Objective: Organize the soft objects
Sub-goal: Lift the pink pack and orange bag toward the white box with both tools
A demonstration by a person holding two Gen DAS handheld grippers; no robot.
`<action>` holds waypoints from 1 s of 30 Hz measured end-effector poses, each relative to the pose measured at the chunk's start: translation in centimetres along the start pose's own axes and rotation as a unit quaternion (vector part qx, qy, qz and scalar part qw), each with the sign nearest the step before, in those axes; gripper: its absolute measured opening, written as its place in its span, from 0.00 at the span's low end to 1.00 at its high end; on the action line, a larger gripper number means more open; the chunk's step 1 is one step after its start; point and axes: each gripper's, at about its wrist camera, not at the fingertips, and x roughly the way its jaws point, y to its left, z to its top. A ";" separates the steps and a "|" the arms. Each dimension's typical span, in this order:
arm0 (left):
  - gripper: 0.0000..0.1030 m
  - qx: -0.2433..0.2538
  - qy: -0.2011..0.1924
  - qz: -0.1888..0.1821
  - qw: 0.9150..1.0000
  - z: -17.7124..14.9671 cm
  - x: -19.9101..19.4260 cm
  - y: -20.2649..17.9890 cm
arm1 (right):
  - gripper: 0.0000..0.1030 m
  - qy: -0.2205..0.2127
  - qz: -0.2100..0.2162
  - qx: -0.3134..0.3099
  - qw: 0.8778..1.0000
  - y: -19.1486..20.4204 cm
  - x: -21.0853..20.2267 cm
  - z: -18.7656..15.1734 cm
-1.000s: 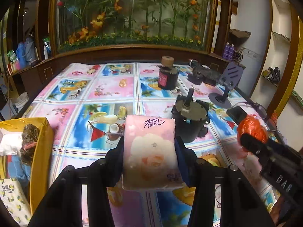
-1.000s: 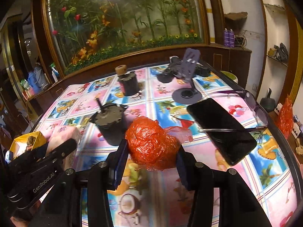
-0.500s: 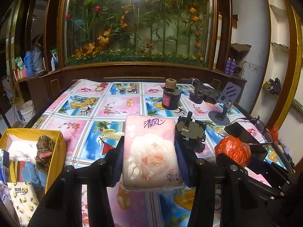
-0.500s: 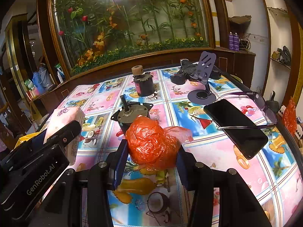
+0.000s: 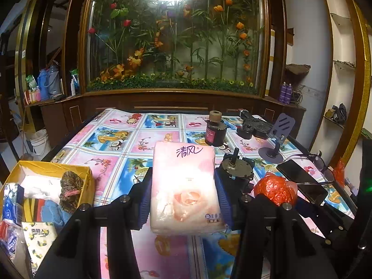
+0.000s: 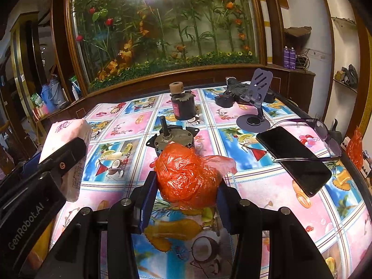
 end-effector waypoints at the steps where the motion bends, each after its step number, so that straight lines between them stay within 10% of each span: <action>1: 0.47 -0.002 -0.005 0.002 1.000 0.0 -0.3 0.2 | 0.50 -0.002 0.000 -0.002 1.000 0.1 -0.1 -0.1; 30: 0.47 -0.071 -0.052 0.094 0.992 -2.9 -10.8 12.5 | 0.50 -0.043 0.111 -0.070 0.990 11.0 -4.8 -2.8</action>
